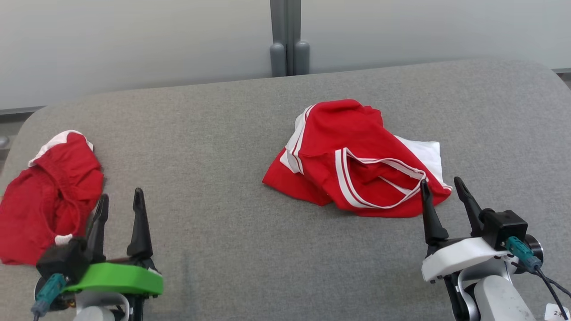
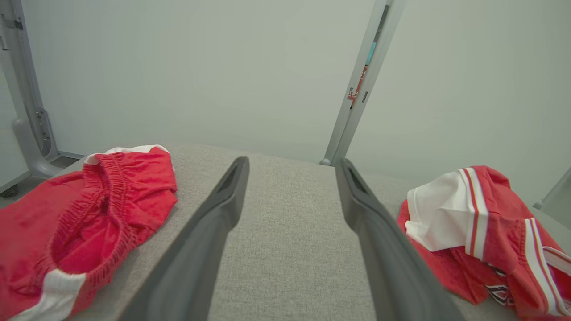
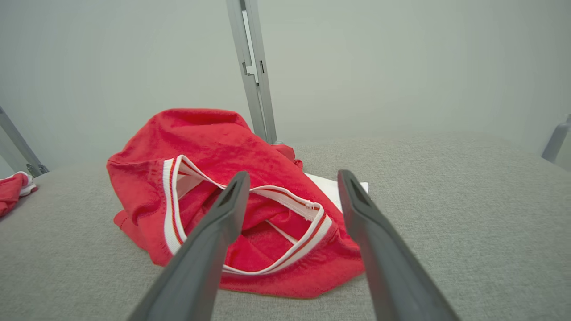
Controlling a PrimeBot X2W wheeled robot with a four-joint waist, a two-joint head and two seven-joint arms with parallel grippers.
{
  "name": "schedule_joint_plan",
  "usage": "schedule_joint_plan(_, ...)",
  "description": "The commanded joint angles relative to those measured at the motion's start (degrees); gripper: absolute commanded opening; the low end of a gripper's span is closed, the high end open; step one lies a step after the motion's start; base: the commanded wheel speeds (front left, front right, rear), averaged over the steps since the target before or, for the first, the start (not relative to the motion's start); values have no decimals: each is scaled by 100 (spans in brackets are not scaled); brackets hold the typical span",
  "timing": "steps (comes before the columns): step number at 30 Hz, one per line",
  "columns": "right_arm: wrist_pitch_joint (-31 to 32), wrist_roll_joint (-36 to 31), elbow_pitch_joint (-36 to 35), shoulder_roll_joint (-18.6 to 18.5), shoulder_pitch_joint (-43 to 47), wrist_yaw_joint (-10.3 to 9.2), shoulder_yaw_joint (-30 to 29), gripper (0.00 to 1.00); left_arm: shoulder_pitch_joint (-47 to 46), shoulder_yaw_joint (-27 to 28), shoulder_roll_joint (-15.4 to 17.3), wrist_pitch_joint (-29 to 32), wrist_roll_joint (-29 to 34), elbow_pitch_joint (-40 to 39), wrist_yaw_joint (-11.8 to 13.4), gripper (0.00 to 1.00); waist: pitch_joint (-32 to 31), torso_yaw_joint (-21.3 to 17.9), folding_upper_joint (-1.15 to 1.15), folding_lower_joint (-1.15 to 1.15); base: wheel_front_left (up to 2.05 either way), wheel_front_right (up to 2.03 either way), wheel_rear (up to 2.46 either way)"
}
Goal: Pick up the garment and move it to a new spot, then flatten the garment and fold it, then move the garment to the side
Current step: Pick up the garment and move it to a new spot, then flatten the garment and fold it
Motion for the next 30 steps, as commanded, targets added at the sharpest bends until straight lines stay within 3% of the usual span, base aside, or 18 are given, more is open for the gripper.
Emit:
schedule_joint_plan(1, -16, -70, -20, -15, 100, -2, -44, 100, 229, 86, -21, -1, 136, -16, -35, 100, -138, 136, 0, 0, 0, 0, 0)
schedule_joint_plan(13, -17, -6, -86, -17, 227, -2, 101, 100, 715, 292, -168, -3, 448, 55, -219, 100, -240, 269, 0, 0, 0, 0, 0)
schedule_joint_plan(30, -17, 88, -58, -16, 176, -2, 204, 100, 489, 254, -166, -3, 559, 200, -346, 100, -191, 265, 0, 0, 0, 0, 0)
